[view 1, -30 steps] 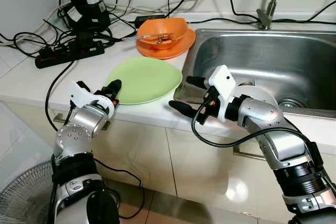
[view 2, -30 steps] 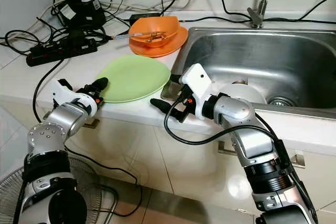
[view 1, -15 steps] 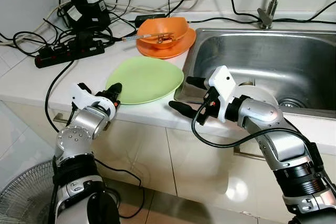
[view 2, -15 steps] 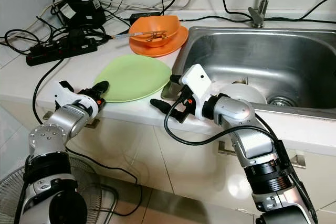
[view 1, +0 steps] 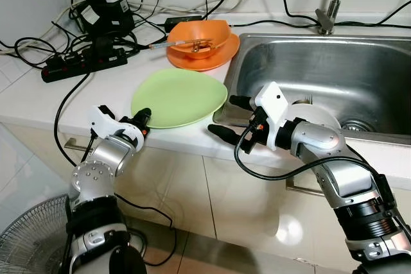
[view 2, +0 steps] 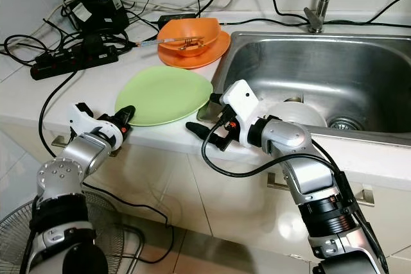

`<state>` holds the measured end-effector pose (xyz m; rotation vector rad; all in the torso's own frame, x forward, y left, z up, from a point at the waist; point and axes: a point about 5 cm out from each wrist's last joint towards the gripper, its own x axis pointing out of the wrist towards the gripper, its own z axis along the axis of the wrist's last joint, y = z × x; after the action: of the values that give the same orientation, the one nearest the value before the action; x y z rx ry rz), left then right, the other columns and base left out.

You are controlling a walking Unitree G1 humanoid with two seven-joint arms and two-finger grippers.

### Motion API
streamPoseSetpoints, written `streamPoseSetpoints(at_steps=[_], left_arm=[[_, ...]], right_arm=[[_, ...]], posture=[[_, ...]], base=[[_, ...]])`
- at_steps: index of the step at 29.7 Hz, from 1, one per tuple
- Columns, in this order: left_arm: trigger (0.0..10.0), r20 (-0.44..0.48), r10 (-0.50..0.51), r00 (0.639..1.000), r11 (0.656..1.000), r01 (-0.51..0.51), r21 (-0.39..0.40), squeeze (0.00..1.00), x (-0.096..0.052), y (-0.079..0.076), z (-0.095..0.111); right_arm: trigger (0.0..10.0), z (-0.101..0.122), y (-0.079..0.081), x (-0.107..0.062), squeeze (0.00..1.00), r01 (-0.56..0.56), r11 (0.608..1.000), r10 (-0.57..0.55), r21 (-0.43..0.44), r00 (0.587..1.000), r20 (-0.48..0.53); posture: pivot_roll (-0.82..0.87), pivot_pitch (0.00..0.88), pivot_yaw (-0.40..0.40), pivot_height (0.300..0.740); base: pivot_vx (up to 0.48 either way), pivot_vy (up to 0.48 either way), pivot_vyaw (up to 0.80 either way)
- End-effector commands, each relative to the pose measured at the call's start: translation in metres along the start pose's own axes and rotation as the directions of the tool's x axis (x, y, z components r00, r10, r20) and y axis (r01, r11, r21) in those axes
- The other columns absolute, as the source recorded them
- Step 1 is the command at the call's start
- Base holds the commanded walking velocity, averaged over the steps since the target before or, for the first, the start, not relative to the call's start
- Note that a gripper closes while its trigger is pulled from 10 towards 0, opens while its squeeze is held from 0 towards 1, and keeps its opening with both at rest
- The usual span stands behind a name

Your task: Kitchen organization

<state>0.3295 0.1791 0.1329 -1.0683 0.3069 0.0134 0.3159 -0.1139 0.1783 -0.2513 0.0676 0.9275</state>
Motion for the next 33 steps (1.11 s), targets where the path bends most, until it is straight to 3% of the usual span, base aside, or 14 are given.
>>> streamPoseSetpoints(at_steps=[1, 5, 12, 14, 15, 16, 18, 19, 20, 24, 27, 33], left_arm=[[0.0, -0.022, 0.013, 1.0, 0.999, -0.012, 0.043, 0.0, -0.001, 0.001, -0.003], [0.0, 0.04, -0.021, 0.999, 0.999, 0.019, 0.042, 0.0, -0.004, 0.002, -0.001], [0.0, 0.037, -0.053, 0.998, 0.998, 0.052, 0.035, 0.0, -0.009, 0.003, -0.003], [0.0, 0.043, -0.099, 0.994, 0.993, 0.096, 0.075, 0.0, -0.012, 0.002, -0.005], [0.0, 0.043, -0.099, 0.994, 0.993, 0.096, 0.075, 0.0, -0.012, 0.002, -0.005], [0.0, 0.054, -0.134, 0.989, 0.989, 0.13, 0.072, 0.0, -0.014, 0.001, -0.006], [0.0, 0.054, -0.201, 0.978, 0.975, 0.195, 0.106, 0.0, -0.016, -0.004, -0.008], [0.0, 0.054, -0.201, 0.978, 0.975, 0.195, 0.106, 0.0, -0.016, -0.004, -0.008], [0.0, 0.055, -0.235, 0.97, 0.969, 0.23, 0.091, 0.0, -0.017, -0.007, -0.009], [0.0, 0.056, -0.292, 0.955, 0.955, 0.288, 0.072, 0.0, -0.018, -0.014, -0.01], [0.0, 0.076, -0.389, 0.918, 0.92, 0.385, 0.07, 0.0, -0.022, -0.026, -0.008], [0.0, 0.082, -0.465, 0.881, 0.885, 0.461, 0.07, 0.0, -0.025, -0.035, -0.003]], right_arm=[[10.0, 0.001, -0.002, 0.001, 0.0, 0.01, 1.0, -0.01, -0.011, 1.0, -0.014], [10.0, -0.004, -0.011, 0.003, 0.0, 0.08, 0.996, -0.079, 0.05, 0.997, -0.023], [10.0, -0.002, -0.021, 0.003, 0.0, 0.143, 0.981, -0.145, 0.128, 0.989, 0.008], [10.0, 0.002, -0.032, 0.003, 0.0, 0.232, 0.947, -0.25, 0.221, 0.966, 0.06], [10.0, 0.002, -0.032, 0.003, 0.0, 0.232, 0.947, -0.25, 0.221, 0.966, 0.06], [10.0, 0.003, -0.04, 0.002, 0.0, 0.28, 0.911, -0.319, 0.304, 0.944, 0.088], [10.0, 0.005, -0.047, 0.001, 0.0, 0.272, 0.848, -0.37, 0.456, 0.918, 0.14], [10.0, 0.005, -0.047, 0.001, 0.0, 0.272, 0.848, -0.37, 0.456, 0.918, 0.14], [10.0, 0.006, -0.051, 0.0, 0.0, 0.278, 0.823, -0.397, 0.496, 0.905, 0.153], [10.0, 0.005, -0.054, 0.0, 0.0, 0.311, 0.802, -0.434, 0.51, 0.889, 0.142], [10.0, 0.001, -0.053, 0.003, 0.0, 0.296, 0.77, -0.433, 0.565, 0.893, 0.122], [10.0, -0.002, -0.052, 0.003, 0.0, 0.285, 0.779, -0.413, 0.559, 0.903, 0.116]], posture=[[-0.04, 0.0, 0.148, 0.74], [-0.04, 0.0, 0.144, 0.74], [-0.03, 0.0, 0.146, 0.74], [-0.04, 0.0, 0.146, 0.74], [-0.04, 0.0, 0.146, 0.74], [-0.04, 0.0, 0.146, 0.74], [-0.04, 0.0, 0.146, 0.74], [-0.04, 0.0, 0.146, 0.74], [-0.03, 0.0, 0.145, 0.74], [-0.03, 0.0, 0.146, 0.74], [-0.03, 0.0, 0.145, 0.74], [-0.03, 0.0, 0.144, 0.74]], base=[[0.0, 0.0, 0.0], [0.0, 0.0, 0.0], [0.0, 0.0, 0.0], [0.0, 0.0, 0.0], [0.0, 0.0, 0.0], [0.0, 0.0, 0.0], [0.0, 0.0, 0.0], [0.0, 0.0, 0.0], [0.0, 0.0, 0.0], [0.0, 0.0, 0.0], [0.0, 0.0, 0.0], [0.0, 0.0, 0.0]])
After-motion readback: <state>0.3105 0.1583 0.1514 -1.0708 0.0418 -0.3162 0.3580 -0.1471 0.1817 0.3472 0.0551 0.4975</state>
